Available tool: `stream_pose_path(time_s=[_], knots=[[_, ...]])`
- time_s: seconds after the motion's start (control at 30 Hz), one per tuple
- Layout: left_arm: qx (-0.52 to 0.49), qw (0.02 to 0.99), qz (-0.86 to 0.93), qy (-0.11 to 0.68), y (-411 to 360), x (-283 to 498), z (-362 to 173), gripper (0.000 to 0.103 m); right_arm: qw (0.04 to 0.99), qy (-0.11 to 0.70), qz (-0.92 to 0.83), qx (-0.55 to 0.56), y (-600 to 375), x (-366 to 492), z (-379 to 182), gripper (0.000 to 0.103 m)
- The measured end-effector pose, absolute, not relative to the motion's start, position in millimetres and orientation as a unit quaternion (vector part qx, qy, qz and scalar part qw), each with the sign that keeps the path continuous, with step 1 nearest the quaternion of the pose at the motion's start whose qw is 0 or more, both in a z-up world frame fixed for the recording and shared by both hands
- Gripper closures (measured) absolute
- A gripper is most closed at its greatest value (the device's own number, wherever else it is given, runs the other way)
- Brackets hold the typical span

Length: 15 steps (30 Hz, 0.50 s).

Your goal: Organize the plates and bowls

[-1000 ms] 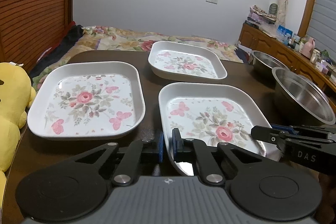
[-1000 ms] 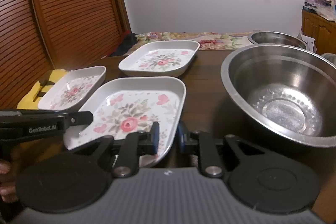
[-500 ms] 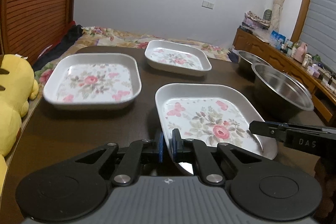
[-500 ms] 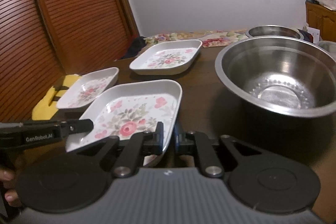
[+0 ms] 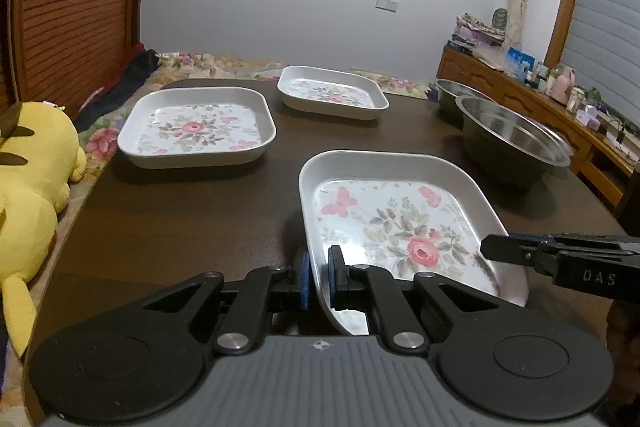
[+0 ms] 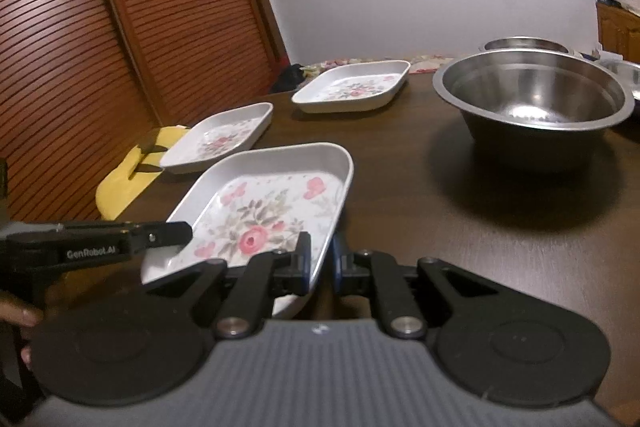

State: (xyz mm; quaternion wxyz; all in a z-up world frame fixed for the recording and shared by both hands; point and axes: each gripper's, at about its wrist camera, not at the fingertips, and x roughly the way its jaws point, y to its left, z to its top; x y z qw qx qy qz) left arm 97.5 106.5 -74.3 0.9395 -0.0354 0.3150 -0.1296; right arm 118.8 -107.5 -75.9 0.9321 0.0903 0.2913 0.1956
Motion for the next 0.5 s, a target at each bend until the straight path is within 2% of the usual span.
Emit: stream_pose_path(time_s=[0.5], knots=[[-0.039, 0.936, -0.128, 0.325, 105.3, 101.9, -82.0, 0.093, 0.931, 0.296, 0.196, 0.089, -104.3, 112.6, -82.2, 0.088]])
